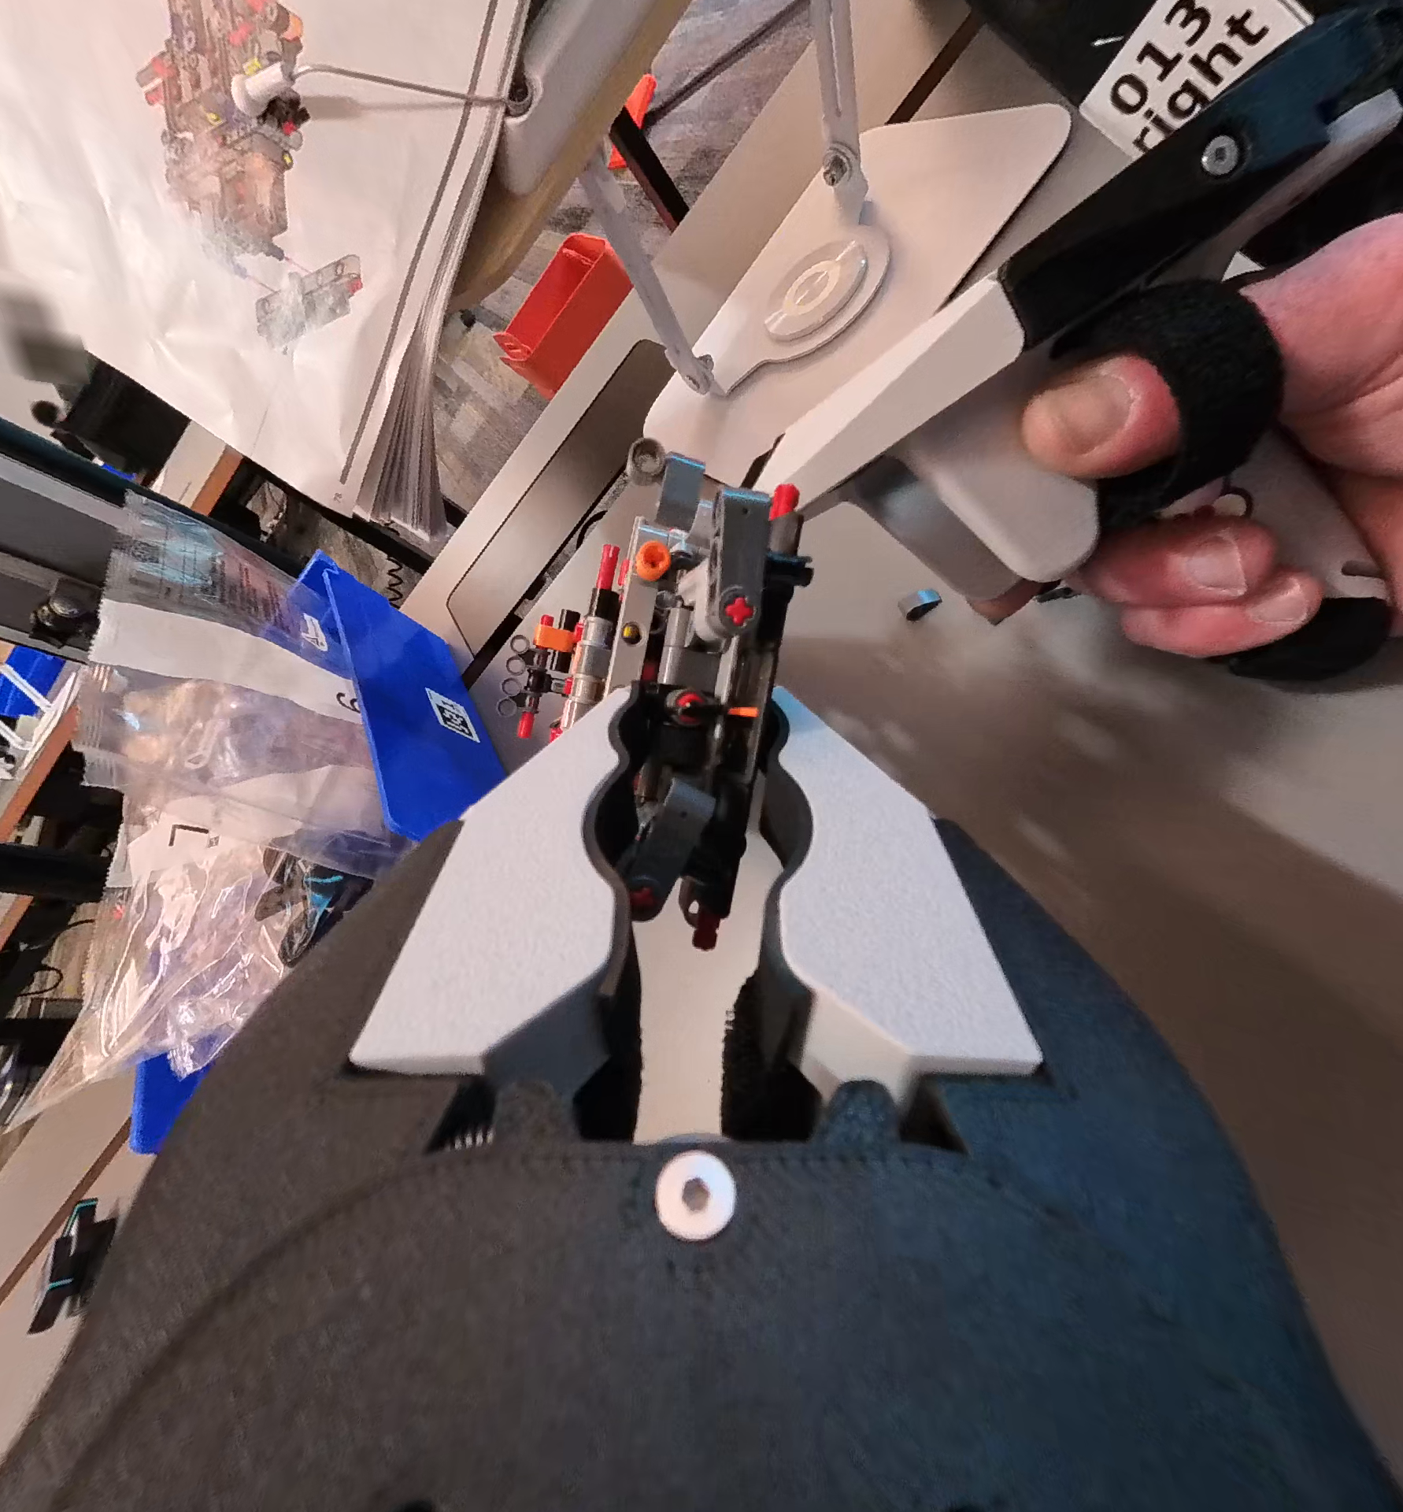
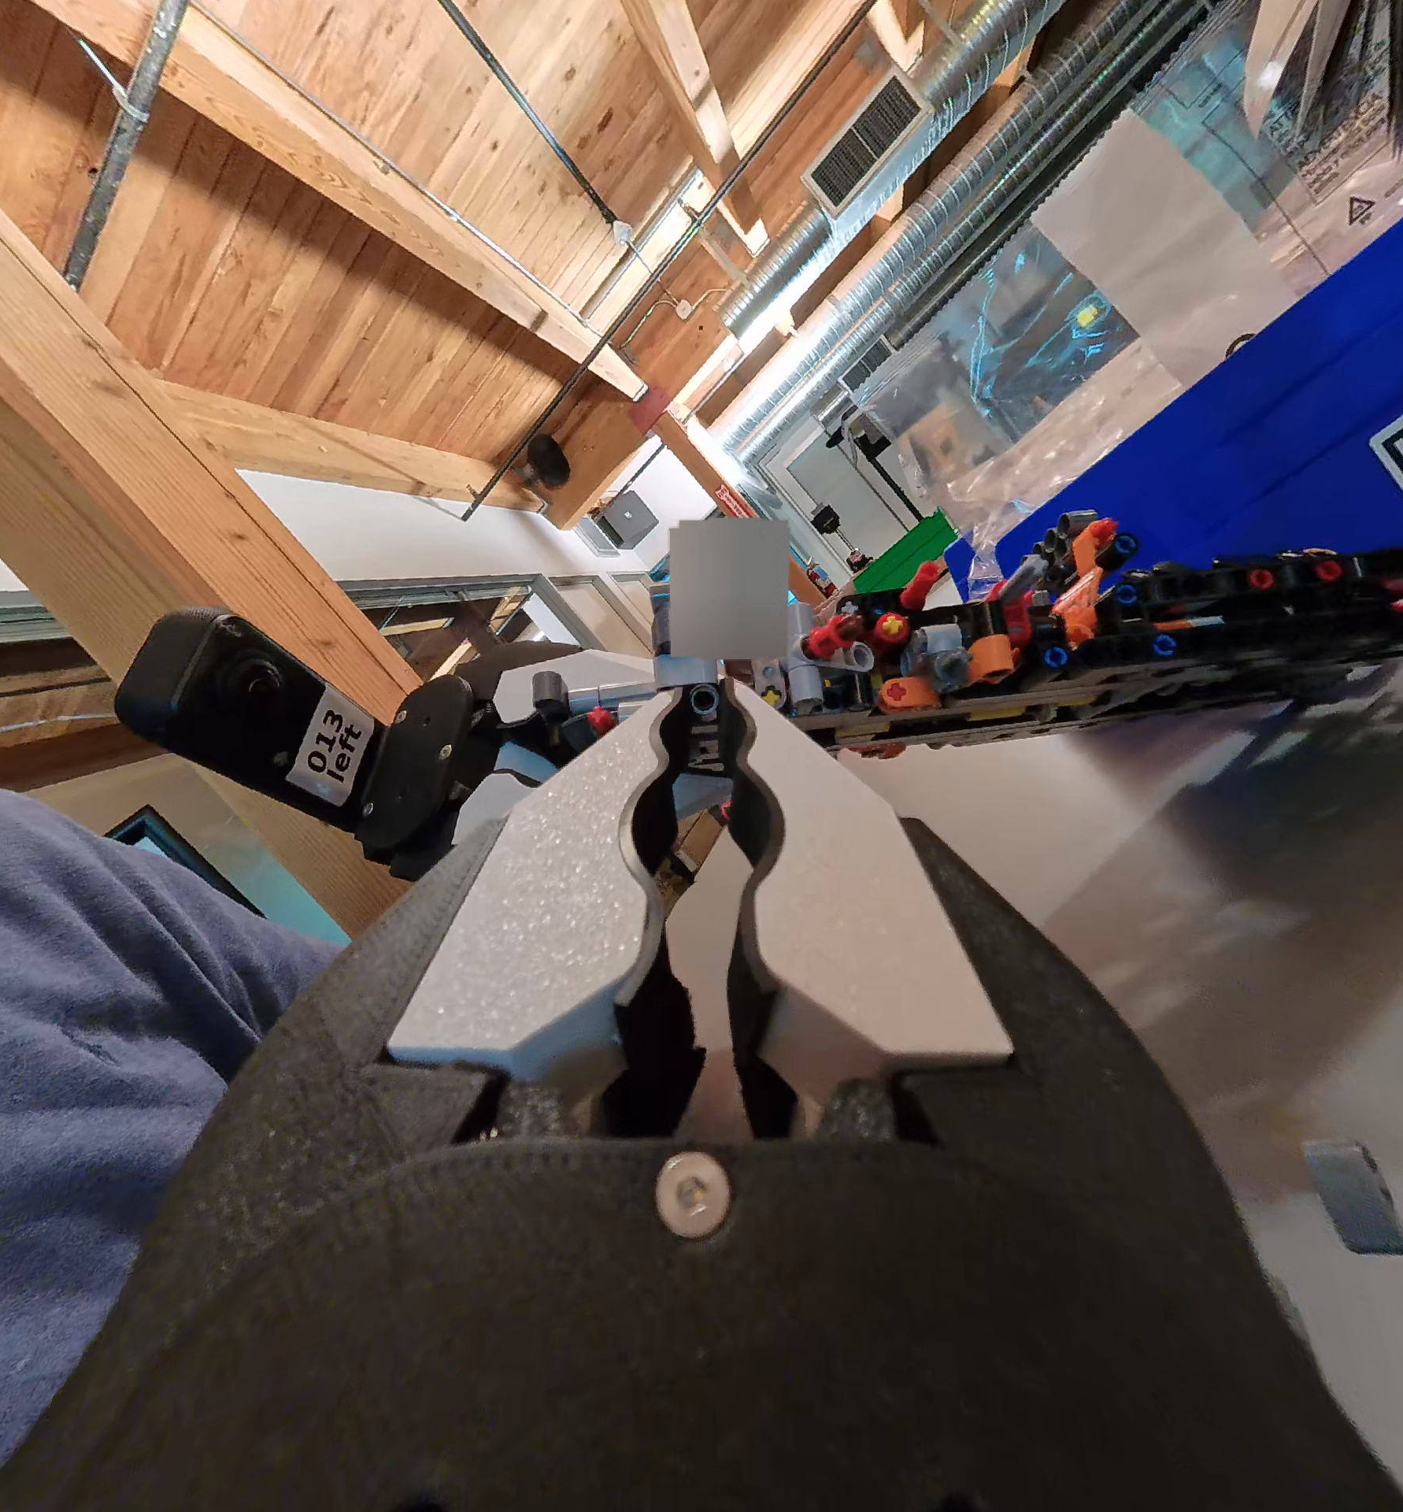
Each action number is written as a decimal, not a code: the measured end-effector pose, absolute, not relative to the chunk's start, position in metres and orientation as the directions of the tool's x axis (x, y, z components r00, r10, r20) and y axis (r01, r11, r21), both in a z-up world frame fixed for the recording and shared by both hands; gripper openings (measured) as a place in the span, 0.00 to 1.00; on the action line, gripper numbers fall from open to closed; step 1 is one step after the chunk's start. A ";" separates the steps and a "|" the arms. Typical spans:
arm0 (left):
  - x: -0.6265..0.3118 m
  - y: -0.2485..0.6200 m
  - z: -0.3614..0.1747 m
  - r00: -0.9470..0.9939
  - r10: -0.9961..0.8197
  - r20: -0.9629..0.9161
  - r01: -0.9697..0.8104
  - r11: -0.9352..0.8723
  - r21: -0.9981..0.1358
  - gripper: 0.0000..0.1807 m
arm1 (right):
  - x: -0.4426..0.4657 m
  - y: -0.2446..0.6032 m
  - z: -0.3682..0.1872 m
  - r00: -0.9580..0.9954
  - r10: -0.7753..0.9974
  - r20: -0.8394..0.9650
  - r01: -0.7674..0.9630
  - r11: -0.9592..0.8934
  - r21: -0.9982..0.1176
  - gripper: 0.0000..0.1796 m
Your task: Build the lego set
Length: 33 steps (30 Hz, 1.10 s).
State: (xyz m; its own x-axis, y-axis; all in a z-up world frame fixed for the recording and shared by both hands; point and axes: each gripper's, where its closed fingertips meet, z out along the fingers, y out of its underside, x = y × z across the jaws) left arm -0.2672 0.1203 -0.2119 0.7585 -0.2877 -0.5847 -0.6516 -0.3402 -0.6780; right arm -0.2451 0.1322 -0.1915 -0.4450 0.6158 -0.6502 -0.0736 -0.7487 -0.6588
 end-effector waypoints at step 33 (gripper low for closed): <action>-0.271 0.121 -0.214 0.694 -0.274 -0.666 -0.717 -0.340 -0.608 0.12 | -0.248 0.130 -0.197 -0.385 0.668 -0.636 0.144 -0.638 -0.757 0.03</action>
State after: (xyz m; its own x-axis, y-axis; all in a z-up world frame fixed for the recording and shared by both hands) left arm -0.2706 0.1214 -0.2136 0.6942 -0.2740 -0.6656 -0.7174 -0.3396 -0.6083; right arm -0.2477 0.1299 -0.1972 -0.3852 0.6683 -0.6364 0.1436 -0.6378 -0.7567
